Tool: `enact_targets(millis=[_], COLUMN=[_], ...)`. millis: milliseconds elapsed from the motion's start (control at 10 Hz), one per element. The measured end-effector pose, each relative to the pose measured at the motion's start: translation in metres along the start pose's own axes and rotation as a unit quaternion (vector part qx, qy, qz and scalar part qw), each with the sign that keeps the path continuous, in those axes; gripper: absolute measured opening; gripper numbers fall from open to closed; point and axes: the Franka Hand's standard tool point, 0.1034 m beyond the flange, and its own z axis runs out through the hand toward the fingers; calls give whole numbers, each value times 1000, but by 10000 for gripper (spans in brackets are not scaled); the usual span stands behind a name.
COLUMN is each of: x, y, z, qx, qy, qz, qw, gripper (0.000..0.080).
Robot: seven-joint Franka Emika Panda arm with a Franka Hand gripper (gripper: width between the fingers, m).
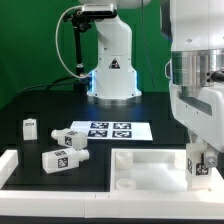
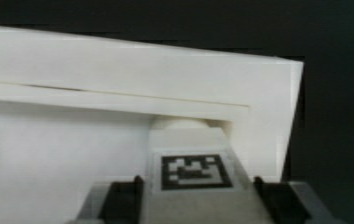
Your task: Assemble one leg
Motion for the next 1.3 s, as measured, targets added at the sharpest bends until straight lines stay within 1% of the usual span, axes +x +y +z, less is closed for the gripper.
enact_targets(millis=[100,200,300,400,500,700,900,1000,1100,1200,1300], x=[0,-1,-1,0,2,0,2,3,4,5,9], y=[0,0,0,0,0,4,4,4,3,0,-2], z=[0,1,1,1,1,4,3,3,3,0,-1], qx=[0,0,-1,-1,-1,-4,-4,-5,-7,-11,-10], qy=[0,0,0,1,0,-2,-1,0,5,12,12], qz=[40,74,65,13,-78,-206,-255,-294,-356,-466,-501], qw=[999,997,998,1000,997,978,967,956,935,885,865], gripper=[336,336,503,503,632,646,649,649,649,649,649])
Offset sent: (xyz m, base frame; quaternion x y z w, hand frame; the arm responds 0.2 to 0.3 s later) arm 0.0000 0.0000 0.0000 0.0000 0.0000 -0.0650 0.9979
